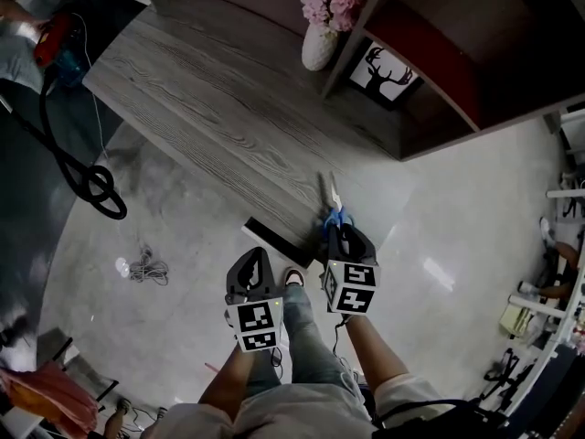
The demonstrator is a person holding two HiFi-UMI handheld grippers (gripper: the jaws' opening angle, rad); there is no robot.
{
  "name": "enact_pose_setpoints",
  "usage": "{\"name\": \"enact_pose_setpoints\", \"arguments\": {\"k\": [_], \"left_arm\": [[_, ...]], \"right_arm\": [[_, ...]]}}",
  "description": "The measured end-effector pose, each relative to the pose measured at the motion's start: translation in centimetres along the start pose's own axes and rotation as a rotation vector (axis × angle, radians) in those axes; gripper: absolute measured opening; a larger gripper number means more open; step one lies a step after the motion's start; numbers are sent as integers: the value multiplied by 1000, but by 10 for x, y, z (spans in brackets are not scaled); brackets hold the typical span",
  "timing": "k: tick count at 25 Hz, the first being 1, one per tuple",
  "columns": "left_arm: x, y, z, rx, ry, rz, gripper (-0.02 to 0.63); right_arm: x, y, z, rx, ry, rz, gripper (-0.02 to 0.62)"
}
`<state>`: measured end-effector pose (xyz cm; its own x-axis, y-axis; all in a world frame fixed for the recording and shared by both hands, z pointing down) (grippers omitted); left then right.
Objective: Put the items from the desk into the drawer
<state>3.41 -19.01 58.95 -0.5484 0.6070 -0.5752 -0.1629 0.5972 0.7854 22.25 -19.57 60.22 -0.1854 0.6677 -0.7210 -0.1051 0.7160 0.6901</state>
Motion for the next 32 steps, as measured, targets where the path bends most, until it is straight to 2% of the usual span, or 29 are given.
{"name": "enact_pose_setpoints", "arguments": {"k": [20, 32], "left_arm": [[80, 21, -29, 50, -57, 53, -3], [113, 48, -63, 56, -88, 42, -3]], "right_arm": [[63, 18, -76, 60, -97, 22, 75], [79, 47, -121, 100, -143, -10, 75]]}}
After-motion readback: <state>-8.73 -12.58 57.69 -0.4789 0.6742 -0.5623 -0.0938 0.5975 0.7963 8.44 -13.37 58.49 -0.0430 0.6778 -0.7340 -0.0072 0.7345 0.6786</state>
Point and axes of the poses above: the fingertips, and each gripper's own axes: x backward along the fingers, z to its right, y out of its underside, the point moved 3 cm from there along x, backward along the fingers, and after that the axes turned 9 degrees about y, right-handed, at the moved point
